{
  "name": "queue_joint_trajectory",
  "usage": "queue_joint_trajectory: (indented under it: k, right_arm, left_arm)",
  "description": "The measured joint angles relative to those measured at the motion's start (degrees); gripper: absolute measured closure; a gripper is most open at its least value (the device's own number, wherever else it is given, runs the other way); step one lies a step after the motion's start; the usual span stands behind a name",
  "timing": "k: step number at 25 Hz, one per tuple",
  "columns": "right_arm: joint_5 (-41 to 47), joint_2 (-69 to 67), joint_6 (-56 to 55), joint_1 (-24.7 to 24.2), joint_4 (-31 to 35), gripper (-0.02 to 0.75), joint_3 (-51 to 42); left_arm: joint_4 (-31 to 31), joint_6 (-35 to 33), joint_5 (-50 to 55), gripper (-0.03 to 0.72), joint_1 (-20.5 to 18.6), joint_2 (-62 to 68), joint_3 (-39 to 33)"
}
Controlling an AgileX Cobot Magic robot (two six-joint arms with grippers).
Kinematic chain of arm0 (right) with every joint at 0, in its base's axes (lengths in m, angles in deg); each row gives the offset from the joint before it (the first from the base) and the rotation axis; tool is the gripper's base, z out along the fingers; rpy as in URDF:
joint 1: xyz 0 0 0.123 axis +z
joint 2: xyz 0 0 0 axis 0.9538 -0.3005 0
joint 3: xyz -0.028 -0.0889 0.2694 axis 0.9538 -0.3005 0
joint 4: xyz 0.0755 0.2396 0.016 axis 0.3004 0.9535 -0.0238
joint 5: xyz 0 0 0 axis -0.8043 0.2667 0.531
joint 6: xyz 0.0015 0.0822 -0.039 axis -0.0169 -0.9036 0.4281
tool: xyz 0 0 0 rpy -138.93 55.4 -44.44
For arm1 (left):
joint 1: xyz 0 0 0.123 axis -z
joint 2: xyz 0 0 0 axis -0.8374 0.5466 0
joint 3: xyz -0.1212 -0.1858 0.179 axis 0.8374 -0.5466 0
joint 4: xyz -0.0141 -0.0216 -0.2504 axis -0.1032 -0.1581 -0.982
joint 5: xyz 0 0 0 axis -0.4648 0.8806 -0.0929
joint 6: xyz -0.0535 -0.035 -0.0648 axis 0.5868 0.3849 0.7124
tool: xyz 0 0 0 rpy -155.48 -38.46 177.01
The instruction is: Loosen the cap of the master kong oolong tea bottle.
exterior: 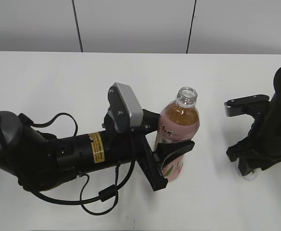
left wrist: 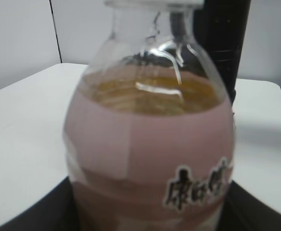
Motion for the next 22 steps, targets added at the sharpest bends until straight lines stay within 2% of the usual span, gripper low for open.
queue_joint_trajectory:
  k: [2,6,14,22]
  right_arm:
    - [-0.28,0.0,0.0,0.0,0.44,0.319,0.0]
    - [-0.35,0.0,0.0,0.0,1.2,0.24,0.0]
    - [-0.35,0.0,0.0,0.0,2.66,0.225,0.0]
    - [-0.35,0.0,0.0,0.0,3.21,0.224,0.0]
  left_arm:
    - [0.0,0.0,0.0,0.295,0.0,0.0,0.0]
    - [-0.05,0.0,0.0,0.295,0.0,0.0,0.0]
    - [-0.05,0.0,0.0,0.293,0.0,0.0,0.0]
    - [-1.85,0.0,-0.26,0.233,0.0,0.0,0.0]
